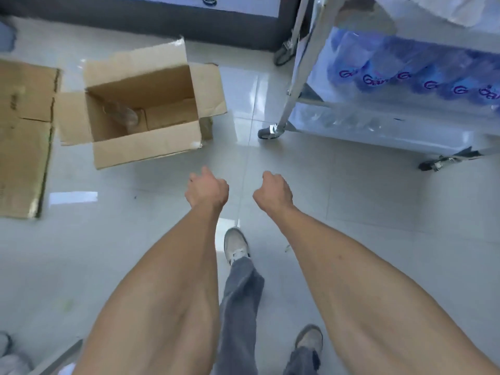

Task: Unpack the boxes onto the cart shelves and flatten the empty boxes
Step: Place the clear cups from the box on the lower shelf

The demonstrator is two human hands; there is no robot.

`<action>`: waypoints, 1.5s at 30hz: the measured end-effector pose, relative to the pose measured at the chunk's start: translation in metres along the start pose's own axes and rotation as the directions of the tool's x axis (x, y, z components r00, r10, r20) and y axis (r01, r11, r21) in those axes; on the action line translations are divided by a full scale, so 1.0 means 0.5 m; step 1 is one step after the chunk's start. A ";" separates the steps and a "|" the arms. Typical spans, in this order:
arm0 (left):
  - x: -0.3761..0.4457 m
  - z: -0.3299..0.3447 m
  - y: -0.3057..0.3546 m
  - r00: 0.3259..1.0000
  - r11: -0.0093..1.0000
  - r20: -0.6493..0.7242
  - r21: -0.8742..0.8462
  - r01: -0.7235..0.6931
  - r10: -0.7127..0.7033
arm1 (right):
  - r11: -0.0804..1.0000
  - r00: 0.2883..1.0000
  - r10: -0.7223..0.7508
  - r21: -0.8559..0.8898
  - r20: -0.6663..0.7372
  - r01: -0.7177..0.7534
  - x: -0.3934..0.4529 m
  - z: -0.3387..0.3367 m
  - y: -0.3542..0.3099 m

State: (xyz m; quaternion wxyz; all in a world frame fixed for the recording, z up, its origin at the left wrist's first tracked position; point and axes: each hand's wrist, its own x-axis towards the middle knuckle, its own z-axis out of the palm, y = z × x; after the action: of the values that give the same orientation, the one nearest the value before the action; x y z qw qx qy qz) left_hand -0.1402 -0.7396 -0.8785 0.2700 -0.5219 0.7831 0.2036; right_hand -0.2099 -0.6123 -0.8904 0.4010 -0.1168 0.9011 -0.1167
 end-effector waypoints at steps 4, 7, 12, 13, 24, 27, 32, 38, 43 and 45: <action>0.102 -0.101 -0.064 0.999 0.999 -0.001 -0.028 0.035 -0.035 | 0.999 0.999 -0.028 -0.027 0.024 0.028 0.060 -0.003 -0.152; 0.177 -0.162 -0.102 0.998 0.997 -0.015 -0.052 0.064 -0.064 | 0.998 0.999 -0.043 -0.039 0.034 0.044 0.105 0.001 -0.253; 0.287 -0.249 -0.129 0.984 0.980 0.013 -0.089 0.178 -0.178 | 0.994 0.993 -0.096 -0.054 0.076 0.100 0.175 -0.001 -0.396; 0.306 -0.262 -0.131 0.981 0.976 0.021 -0.105 0.193 -0.192 | 0.993 0.992 -0.098 -0.049 0.084 0.103 0.190 -0.002 -0.418; 0.611 -0.380 -0.181 0.923 0.863 0.087 -0.332 0.382 -0.375 | 0.976 0.983 -0.164 -0.132 0.088 0.175 0.421 0.029 -0.665; 0.685 -0.381 -0.228 0.903 0.830 0.108 -0.360 0.426 -0.416 | 0.977 0.985 -0.142 -0.145 0.103 0.156 0.465 0.075 -0.710; 0.796 -0.346 -0.298 0.853 0.752 0.194 -0.405 0.520 -0.485 | 0.986 0.988 -0.081 -0.134 0.131 0.099 0.515 0.173 -0.752; 0.932 -0.252 -0.336 0.818 0.664 0.285 -0.481 0.573 -0.500 | 0.994 0.994 0.054 -0.102 0.097 -0.044 0.594 0.308 -0.750; 1.056 -0.165 -0.366 0.815 0.573 0.300 -0.592 0.567 -0.496 | 0.987 0.988 0.144 -0.076 0.061 -0.139 0.677 0.420 -0.735; 1.100 -0.138 -0.372 0.825 0.522 0.262 -0.669 0.529 -0.501 | 0.983 0.984 0.170 -0.079 0.049 -0.166 0.707 0.462 -0.738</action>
State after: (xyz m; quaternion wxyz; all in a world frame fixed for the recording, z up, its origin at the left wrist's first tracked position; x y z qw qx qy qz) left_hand -0.1526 -1.2393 -1.1813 0.1067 -0.7879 0.4447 0.4125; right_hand -0.2238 -1.0956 -1.1744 0.4296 -0.0584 0.9000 -0.0457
